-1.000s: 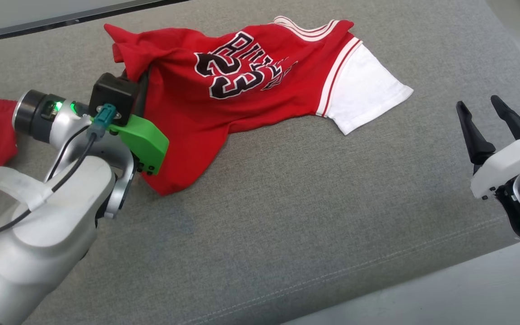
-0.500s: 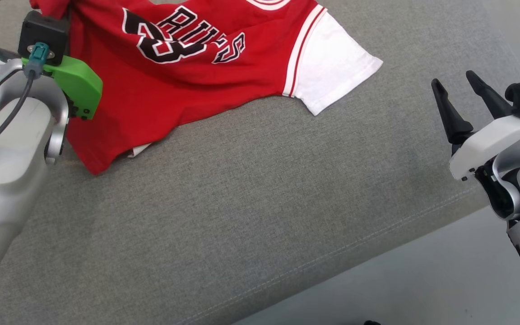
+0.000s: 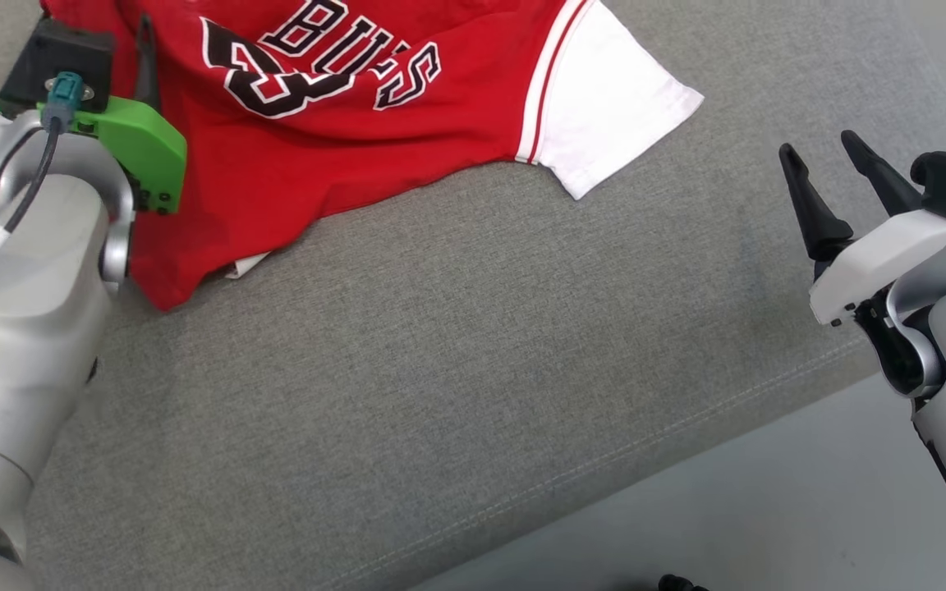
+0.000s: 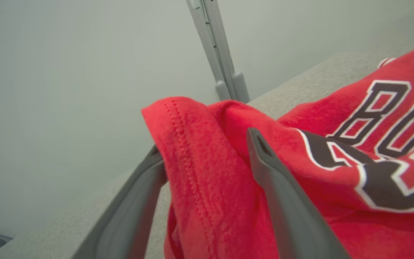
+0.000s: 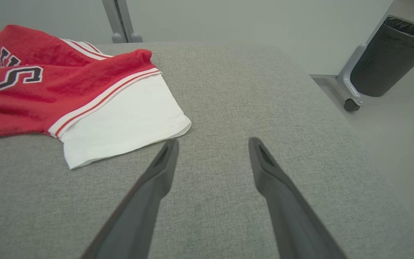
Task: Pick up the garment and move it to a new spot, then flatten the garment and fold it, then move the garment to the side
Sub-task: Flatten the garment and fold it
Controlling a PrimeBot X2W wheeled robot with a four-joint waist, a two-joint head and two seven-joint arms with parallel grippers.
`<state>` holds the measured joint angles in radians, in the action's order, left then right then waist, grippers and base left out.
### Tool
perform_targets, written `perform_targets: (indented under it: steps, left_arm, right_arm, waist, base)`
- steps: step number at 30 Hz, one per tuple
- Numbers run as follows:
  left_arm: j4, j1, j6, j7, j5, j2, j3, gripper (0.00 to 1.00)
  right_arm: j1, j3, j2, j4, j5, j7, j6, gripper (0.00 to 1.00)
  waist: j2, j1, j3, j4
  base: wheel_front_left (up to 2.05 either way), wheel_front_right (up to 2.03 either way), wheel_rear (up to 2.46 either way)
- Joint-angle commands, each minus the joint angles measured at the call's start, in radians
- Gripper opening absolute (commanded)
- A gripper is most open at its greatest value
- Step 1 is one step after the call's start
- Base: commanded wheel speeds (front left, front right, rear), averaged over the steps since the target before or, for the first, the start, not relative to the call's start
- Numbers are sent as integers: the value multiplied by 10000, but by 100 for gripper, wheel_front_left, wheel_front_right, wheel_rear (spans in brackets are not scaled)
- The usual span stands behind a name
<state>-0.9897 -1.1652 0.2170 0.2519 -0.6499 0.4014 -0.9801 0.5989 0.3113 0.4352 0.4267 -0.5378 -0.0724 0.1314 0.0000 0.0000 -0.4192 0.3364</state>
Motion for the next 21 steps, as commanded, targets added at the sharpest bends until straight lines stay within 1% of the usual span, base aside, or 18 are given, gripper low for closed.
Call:
perform_targets:
  steps: [1,6,9,10,14,18,21]
  left_arm:
    - [-7,389,-126,79,-340,-243,236,100]
    - [-142,1275,-452,-33,-1136,-697,685,100]
    - [-360,1511,-439,-161,-1259,-762,662,100]
    - [-418,1531,-357,-141,-1274,-759,687,100]
    - [-648,1542,-280,-205,-1289,-813,660,100]
    - [-709,1733,-484,-175,-1524,-988,814,100]
    - [-631,2191,-695,-95,-2030,-1210,1152,100]
  right_arm:
    - [-123,-42,27,115,-83,-109,-14,100]
    - [-446,-241,153,358,-216,-179,-14,100]
    - [-623,-316,177,406,-249,-151,-14,100]
    - [-652,-328,177,412,-249,-136,-14,100]
    - [-673,-305,133,373,-220,-82,-14,100]
    - [-775,-282,148,312,-204,-7,-14,100]
    - [-950,-329,231,304,-219,-6,-14,100]
  waist:
    - [0,0,490,-505]
    - [0,0,1108,-1131]
    - [0,0,1362,-1372]
    - [0,0,1419,-1418]
    - [0,0,1529,-1464]
    - [0,0,1661,-1490]
    - [0,0,1828,-1546]
  base:
    - [0,0,0]
    - [0,0,0]
    - [0,0,0]
    - [0,0,0]
    - [0,0,0]
    - [0,0,0]
    - [0,0,0]
